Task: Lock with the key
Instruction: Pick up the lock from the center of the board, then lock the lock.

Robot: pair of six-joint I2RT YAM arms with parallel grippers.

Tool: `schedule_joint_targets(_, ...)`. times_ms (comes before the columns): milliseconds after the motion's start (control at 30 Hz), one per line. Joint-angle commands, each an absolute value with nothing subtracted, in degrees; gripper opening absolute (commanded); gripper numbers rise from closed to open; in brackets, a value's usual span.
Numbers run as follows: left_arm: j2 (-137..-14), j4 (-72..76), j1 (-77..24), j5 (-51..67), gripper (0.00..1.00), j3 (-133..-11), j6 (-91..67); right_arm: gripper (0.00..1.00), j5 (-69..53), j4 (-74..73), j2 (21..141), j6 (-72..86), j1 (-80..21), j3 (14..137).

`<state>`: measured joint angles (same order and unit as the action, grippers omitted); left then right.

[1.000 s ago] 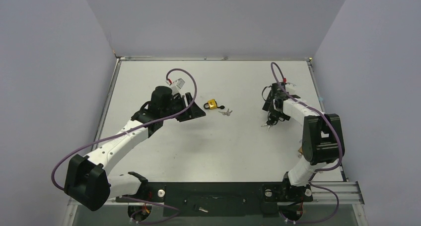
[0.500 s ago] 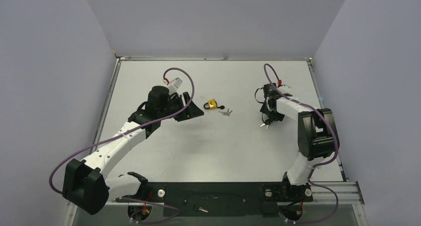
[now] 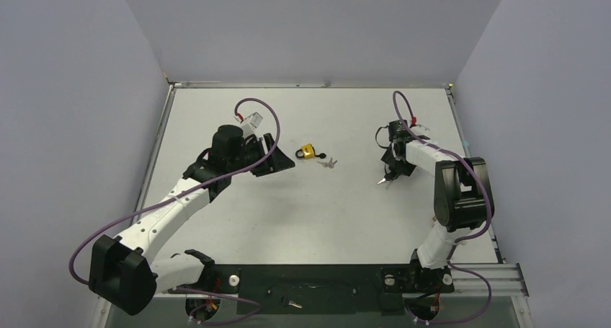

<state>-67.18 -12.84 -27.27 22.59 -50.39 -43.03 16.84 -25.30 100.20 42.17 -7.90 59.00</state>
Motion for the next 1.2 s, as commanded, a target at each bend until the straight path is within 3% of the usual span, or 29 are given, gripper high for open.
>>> schedule_joint_targets(0,-65.79,-12.12,-26.93,23.2,0.52,-52.2,-43.38,0.44,15.12,-23.07,101.14,42.81,-8.2,59.07)
schedule_joint_targets(67,-66.11,-12.03,-26.9,23.38,0.52,-52.75,-42.84,0.27,13.43,-23.04,100.81,42.02,-8.51,59.17)
schedule_joint_targets(100,-66.27,-11.95,-26.9,23.73,0.52,-53.05,-42.34,0.11,12.95,-23.21,99.69,41.71,-8.82,59.27)
schedule_joint_targets(133,-66.32,-11.71,-26.9,24.87,0.52,-53.98,-40.99,0.01,11.59,-23.56,98.62,40.68,-9.85,59.25)
schedule_joint_targets(333,-64.55,-14.39,-26.89,29.57,0.52,-61.6,-28.58,0.0,-0.42,-27.56,82.99,36.25,-20.98,61.78)
schedule_joint_targets(467,-63.38,-16.69,-26.96,34.42,0.52,-67.27,-19.92,0.0,-15.43,-25.66,72.23,38.73,-24.92,61.66)
schedule_joint_targets(667,-61.21,-16.36,-26.77,44.12,0.52,-73.68,-12.82,0.0,-32.15,-17.93,59.07,47.57,-29.14,57.98)
schedule_joint_targets(767,-61.56,-15.59,-26.81,52.89,0.52,-77.09,-11.65,0.0,-40.05,-5.59,53.34,59.07,-30.33,54.19)
schedule_joint_targets(1000,-66.99,-12.53,-26.76,69.07,0.52,-82.67,-12.95,0.0,-43.44,11.02,46.72,73.71,-35.69,52.45)
schedule_joint_targets(1167,-67.55,3.55,-26.72,72.81,0.52,-79.74,-24.18,0.0,-41.08,9.99,46.09,72.94,-41.67,56.59)
